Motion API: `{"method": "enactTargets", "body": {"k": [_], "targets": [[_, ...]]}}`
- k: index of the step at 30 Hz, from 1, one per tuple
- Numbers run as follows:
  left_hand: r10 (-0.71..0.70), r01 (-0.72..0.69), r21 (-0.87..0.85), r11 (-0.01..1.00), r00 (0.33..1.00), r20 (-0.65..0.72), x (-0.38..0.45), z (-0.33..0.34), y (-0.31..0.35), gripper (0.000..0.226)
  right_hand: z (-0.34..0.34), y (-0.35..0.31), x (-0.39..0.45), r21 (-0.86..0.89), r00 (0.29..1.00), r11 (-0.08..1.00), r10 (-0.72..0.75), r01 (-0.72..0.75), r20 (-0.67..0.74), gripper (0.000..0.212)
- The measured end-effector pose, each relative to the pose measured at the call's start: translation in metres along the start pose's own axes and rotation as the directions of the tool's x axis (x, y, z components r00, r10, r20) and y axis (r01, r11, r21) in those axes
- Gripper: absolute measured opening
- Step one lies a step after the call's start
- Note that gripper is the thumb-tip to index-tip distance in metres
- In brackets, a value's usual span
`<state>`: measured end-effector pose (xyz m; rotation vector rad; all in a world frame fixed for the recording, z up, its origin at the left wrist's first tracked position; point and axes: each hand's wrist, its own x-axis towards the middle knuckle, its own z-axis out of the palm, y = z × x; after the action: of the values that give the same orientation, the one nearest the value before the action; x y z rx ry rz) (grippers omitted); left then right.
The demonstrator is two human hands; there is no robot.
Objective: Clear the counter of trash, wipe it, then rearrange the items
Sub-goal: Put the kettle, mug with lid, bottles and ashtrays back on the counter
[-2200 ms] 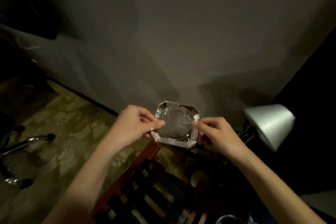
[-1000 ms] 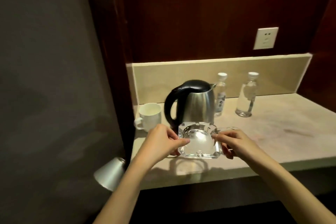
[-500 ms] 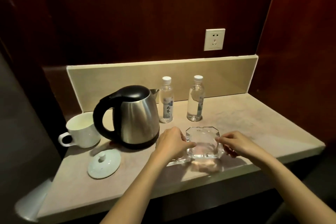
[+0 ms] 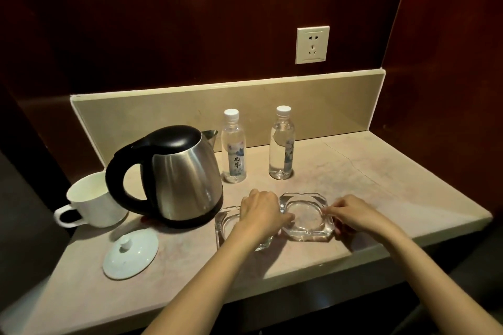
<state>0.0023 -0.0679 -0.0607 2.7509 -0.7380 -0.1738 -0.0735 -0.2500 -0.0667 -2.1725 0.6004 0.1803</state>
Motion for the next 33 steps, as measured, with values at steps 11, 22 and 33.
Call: {"method": "enactTargets", "body": {"k": [11,22,33], "targets": [[0.137,-0.153,-0.164,0.974,0.985,-0.107,-0.023,-0.027,-0.036,0.027,-0.014,-0.01,-0.022,-0.129,0.971,0.984,-0.148,0.125,-0.188,0.016],[0.218,-0.216,0.032,0.976,0.971,-0.097,-0.073,-0.073,-0.075,0.028,0.024,-0.07,-0.073,-0.31,0.96,0.92,-0.272,0.242,-0.06,0.018],[0.264,-0.248,0.169,0.954,0.962,-0.074,-0.084,-0.093,-0.076,0.025,0.034,-0.091,-0.088,-0.401,0.942,0.868,-0.333,0.293,-0.032,0.028]]}}
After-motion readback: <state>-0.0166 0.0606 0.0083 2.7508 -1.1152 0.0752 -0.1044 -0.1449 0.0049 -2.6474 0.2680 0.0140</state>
